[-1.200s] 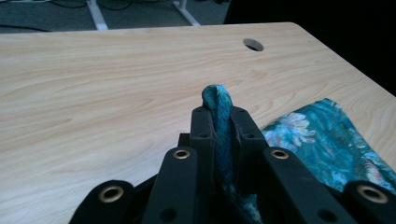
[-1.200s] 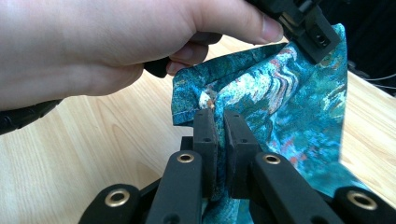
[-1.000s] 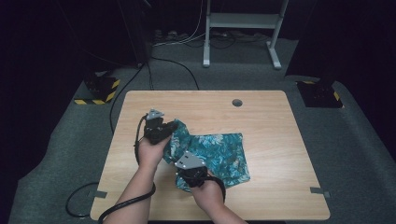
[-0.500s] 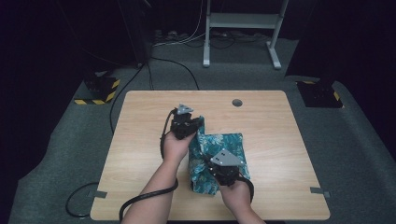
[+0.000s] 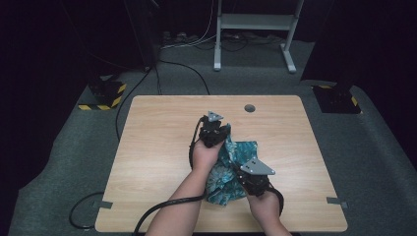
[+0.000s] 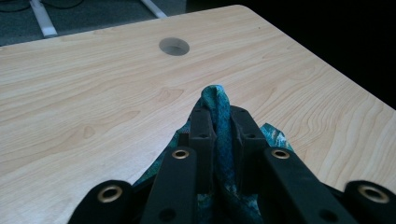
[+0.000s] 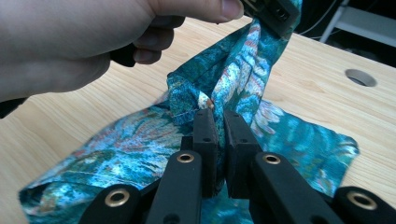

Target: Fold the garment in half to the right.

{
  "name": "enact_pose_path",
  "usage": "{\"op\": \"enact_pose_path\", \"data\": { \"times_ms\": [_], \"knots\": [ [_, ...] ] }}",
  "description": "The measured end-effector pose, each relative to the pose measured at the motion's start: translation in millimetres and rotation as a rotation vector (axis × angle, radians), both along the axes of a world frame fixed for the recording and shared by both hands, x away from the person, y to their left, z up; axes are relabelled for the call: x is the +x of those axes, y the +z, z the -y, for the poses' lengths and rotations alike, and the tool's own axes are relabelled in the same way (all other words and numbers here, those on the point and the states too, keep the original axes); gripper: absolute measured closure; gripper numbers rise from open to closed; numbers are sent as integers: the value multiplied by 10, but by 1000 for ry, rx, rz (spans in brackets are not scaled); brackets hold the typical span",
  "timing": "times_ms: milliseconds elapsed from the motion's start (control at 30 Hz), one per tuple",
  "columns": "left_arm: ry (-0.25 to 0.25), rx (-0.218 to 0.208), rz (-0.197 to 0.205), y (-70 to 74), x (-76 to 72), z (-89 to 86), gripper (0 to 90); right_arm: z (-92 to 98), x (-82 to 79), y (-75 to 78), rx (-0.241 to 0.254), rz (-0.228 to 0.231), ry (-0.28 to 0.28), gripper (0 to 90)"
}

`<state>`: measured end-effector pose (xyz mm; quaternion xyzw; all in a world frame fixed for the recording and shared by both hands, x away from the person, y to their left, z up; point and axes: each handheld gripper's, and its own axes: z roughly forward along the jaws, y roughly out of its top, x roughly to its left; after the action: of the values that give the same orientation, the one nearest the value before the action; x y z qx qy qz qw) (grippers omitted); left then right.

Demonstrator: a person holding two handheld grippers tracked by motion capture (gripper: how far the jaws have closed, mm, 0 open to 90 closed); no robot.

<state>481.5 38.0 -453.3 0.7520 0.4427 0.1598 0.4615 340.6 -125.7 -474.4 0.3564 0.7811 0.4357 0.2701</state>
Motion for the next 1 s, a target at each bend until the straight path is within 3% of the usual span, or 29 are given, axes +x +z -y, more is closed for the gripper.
{"op": "enact_pose_path", "data": {
  "times_ms": [500,767,1000],
  "knots": [
    [-17,37,-43,-229,77,342,805,188,-30,-238,-38,-7,-66,848],
    [-36,98,-69,-348,116,523,802,275,-45,-362,-74,-11,-87,842],
    [-47,120,-86,-450,122,605,798,327,-44,-472,-94,-41,-91,839]
  ]
}}
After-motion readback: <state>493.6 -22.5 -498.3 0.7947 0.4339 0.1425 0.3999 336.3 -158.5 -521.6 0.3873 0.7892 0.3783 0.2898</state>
